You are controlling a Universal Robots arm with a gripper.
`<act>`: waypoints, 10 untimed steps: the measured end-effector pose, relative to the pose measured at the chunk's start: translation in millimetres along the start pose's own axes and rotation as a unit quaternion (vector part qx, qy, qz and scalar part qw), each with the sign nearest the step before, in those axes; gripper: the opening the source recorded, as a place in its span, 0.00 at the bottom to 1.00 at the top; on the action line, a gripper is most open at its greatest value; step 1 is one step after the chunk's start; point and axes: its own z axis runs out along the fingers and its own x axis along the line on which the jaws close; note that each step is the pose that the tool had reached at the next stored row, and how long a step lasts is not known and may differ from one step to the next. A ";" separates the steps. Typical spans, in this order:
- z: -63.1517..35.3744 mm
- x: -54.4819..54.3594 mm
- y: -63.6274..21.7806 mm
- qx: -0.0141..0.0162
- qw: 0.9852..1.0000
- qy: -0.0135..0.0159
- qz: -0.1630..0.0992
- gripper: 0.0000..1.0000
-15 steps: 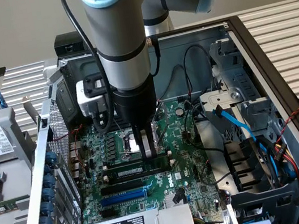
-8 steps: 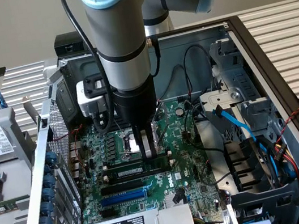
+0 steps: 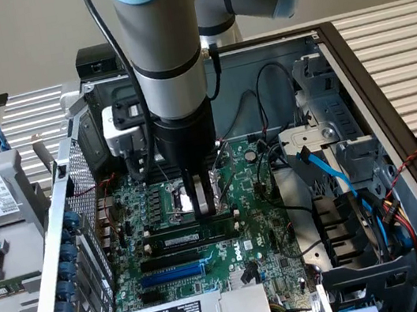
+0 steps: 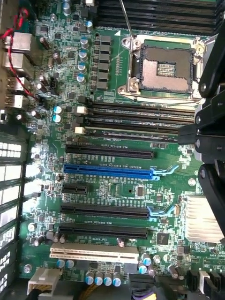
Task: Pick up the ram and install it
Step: 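Press down the ram until it locks into place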
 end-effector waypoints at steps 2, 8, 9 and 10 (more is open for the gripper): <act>-0.3 -0.4 8.7 0.000 1.000 -0.002 0.000 0.10; 4.5 -5.2 36.1 0.000 1.000 -0.007 0.000 0.10; 5.6 -6.4 40.5 0.000 1.000 -0.007 0.000 0.10; 6.9 -7.4 45.1 0.000 1.000 -0.007 0.000 0.10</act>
